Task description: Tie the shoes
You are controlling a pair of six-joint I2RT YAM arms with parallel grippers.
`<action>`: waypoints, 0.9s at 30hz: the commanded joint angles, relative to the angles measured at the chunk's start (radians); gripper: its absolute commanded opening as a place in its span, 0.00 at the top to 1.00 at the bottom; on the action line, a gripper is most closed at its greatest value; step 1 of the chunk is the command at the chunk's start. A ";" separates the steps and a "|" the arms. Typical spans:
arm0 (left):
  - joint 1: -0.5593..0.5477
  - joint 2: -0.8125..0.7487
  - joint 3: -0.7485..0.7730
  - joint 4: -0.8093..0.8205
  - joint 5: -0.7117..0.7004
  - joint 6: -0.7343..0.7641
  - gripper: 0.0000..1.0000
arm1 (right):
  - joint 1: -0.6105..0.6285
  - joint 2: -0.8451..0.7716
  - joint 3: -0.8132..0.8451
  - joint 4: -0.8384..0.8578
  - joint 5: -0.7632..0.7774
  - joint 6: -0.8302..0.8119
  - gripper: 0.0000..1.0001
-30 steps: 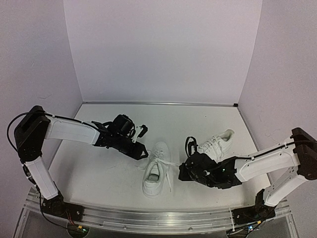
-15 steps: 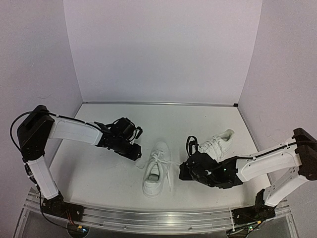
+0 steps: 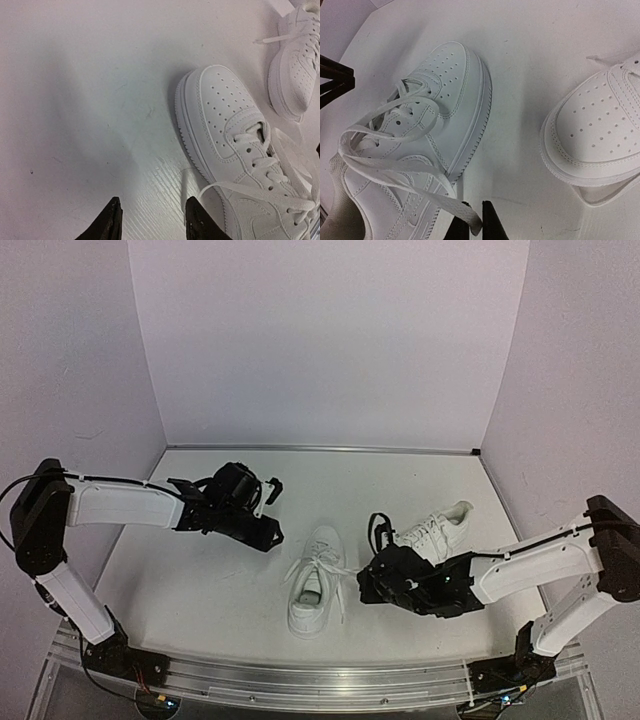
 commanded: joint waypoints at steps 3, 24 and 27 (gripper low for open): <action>-0.002 -0.081 -0.005 0.046 0.135 0.011 0.50 | -0.006 -0.019 0.039 -0.042 -0.052 -0.008 0.58; -0.062 -0.306 -0.050 -0.028 0.175 -0.046 0.00 | -0.006 -0.396 0.015 -0.034 -0.288 -0.253 0.02; -0.062 -0.297 -0.030 -0.074 0.138 -0.091 0.00 | -0.006 -0.486 -0.017 -0.067 -0.211 -0.248 0.02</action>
